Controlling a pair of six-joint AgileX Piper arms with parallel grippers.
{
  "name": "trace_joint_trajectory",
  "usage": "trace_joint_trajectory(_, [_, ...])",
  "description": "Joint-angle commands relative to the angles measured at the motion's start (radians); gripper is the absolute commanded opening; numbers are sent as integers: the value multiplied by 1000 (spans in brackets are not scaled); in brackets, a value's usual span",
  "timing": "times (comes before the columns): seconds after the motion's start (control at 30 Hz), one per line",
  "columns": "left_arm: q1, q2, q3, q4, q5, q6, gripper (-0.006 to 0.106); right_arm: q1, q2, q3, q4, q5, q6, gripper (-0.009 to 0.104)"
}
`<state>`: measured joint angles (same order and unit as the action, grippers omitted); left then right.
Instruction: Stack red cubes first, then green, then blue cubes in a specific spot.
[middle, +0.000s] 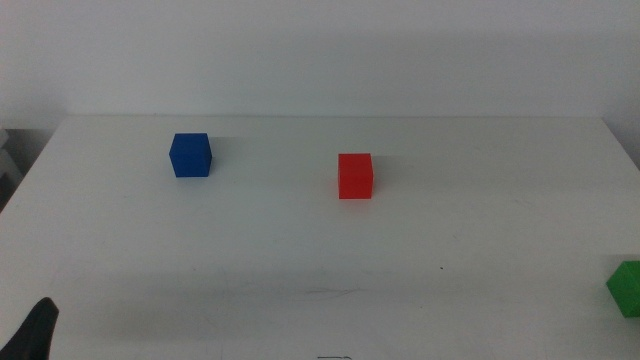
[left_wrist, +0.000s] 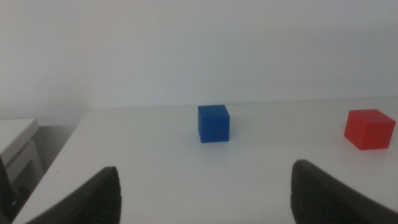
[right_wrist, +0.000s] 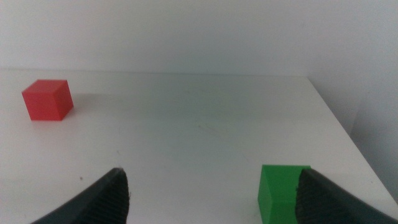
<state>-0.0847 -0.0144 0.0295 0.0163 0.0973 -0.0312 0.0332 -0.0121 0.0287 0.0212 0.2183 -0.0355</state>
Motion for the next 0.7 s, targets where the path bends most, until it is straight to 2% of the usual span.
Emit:
trace_joint_trajectory(0.0, [-5,-19,-3,-11,-77,-7,94,3,-13,-22,-6,-114,18,91])
trace_joint_trajectory(0.1, [-5,-19,-3,-11,-77,-7,94,3,53,-64,-6,-148,73,91])
trace_joint_trajectory(0.2, [-5,-19,-3,-11,-77,-7,94,3,182,-166,-6,-91,107,91])
trace_joint_trajectory(0.5, [-5,-19,-3,-11,-77,-7,94,3,654,-642,0,421,111,91])
trace_joint_trajectory(0.67, [-5,-19,-3,-11,-77,-7,94,3,787,-726,0,440,113,91])
